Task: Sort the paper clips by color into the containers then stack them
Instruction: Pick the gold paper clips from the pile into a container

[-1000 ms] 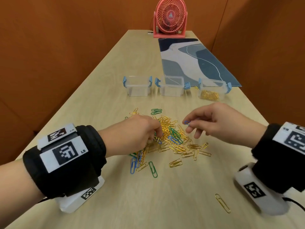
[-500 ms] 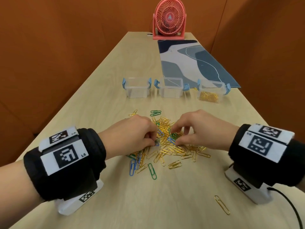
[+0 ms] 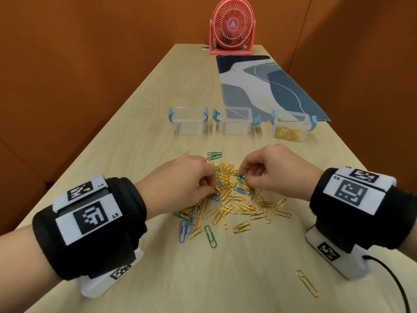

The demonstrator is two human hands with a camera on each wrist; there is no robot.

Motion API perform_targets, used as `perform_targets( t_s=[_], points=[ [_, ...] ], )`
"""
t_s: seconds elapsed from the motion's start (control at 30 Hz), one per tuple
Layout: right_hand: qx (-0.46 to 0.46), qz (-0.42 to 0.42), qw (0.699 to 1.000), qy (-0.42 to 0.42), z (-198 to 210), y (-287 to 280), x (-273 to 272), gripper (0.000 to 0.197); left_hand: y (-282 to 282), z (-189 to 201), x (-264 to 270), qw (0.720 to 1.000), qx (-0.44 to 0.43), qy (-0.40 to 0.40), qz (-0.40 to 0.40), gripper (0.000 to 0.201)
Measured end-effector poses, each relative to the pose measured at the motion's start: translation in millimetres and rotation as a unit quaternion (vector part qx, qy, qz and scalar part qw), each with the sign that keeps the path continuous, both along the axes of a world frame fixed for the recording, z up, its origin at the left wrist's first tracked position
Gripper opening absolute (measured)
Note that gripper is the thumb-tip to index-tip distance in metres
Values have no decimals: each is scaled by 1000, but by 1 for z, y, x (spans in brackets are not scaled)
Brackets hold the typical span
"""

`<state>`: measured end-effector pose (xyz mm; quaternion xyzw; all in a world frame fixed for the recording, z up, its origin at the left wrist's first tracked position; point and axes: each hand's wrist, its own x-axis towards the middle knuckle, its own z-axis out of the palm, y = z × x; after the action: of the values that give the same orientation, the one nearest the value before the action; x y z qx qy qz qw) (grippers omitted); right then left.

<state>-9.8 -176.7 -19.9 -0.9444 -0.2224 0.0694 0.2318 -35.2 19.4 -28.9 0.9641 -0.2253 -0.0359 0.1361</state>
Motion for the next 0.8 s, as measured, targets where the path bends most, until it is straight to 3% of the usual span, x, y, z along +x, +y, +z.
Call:
perform_targets(
  t_s=[0.2,0.4,0.6,0.7,0.8],
  points=[
    [45,-53,997,-33,5,-12,13,21,-1,-1,2,1000,20,-7,-1,13],
    [-27,-58,994,-88,11,-14,16,21,-19,3,17,996,26,-31,-73,27],
    [-160,-3,982,103,15,-16,-9,36,-37,0,28,990,55,22,-129,22],
    [-186,-2,975,120,13,-19,-15,41,-37,0,29,992,45,25,-114,15],
    [-159,4,981,111,11,-20,-14,31,-35,2,27,997,1,-2,-77,15]
  ],
)
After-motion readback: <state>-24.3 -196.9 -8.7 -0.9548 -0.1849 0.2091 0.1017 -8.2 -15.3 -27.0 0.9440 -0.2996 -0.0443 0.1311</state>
